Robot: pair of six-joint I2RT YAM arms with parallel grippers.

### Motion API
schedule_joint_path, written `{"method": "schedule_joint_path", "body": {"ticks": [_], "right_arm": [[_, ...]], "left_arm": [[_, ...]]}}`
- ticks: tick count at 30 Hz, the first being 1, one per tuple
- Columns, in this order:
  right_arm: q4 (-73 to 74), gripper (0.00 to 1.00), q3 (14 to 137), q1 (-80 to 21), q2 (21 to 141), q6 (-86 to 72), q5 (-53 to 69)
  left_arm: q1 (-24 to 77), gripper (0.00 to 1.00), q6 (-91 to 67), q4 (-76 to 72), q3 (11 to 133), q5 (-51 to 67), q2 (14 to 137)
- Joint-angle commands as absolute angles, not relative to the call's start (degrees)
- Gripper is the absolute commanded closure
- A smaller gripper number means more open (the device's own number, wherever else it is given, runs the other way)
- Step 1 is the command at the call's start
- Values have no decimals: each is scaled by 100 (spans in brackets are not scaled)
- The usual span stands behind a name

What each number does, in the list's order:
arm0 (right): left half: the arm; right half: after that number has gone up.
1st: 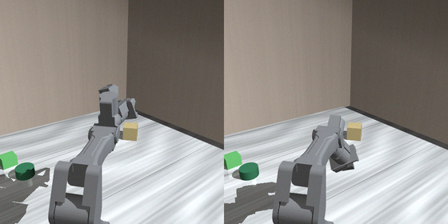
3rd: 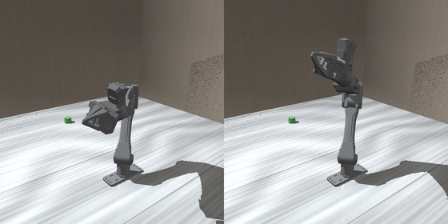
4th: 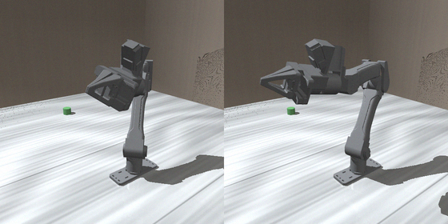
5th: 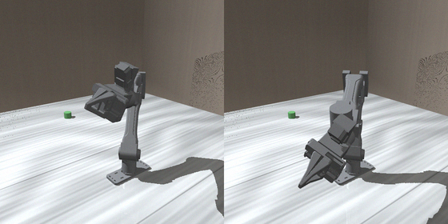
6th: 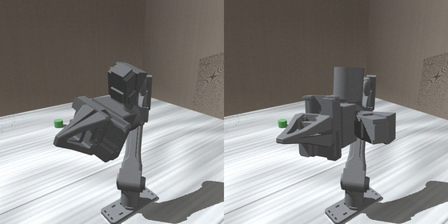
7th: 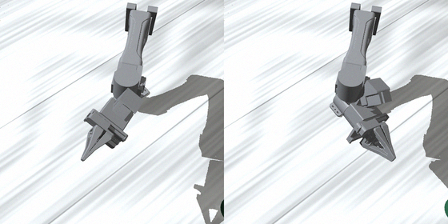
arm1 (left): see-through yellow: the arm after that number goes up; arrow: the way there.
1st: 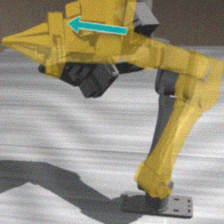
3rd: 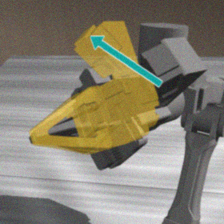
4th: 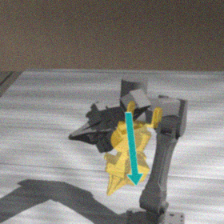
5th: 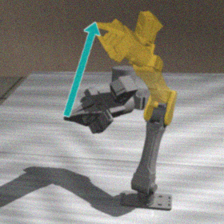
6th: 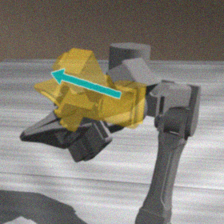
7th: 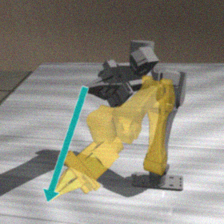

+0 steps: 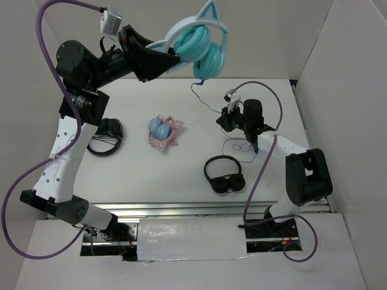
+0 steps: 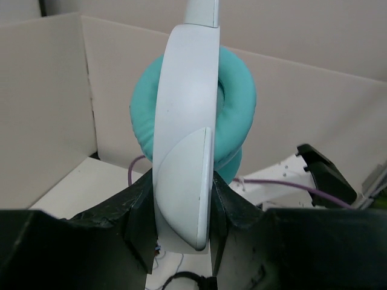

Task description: Wrap the headphones

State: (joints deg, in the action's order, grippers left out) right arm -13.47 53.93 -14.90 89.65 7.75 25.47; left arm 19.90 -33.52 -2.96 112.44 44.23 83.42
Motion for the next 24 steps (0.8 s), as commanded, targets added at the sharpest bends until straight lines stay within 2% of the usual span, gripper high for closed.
{"method": "schedule_joint_path", "body": {"ticks": [1,2,4,6,10,14,19,24], "right_arm": [[-1274,95,5704,-1223,8948,572,3339],[-1361,100,5521,-1169,8869,432,3349],[-1486,100,5344,-1046,8597,387,3252],[-979,100,5431,-906,8351,474,3077],[191,100,6211,-870,8113,632,2481],[878,100,6872,-888,7963,537,1961],[1932,100,8091,-1045,7989,352,1390],[2504,100,8587,-1406,7876,360,976]], "left_arm": [[1907,100,-3420,-1098,11005,5253,7972],[1899,100,-3323,-1020,10908,5378,7937],[1898,100,-2823,-765,10505,5876,7814],[1942,100,-2315,-651,9846,6073,7691],[2301,100,-1147,-19,8809,6118,7629],[2548,100,-853,-123,7658,6170,7717],[3074,100,-124,728,7242,4994,7901],[3392,100,-184,1247,7321,3737,8348]]}}
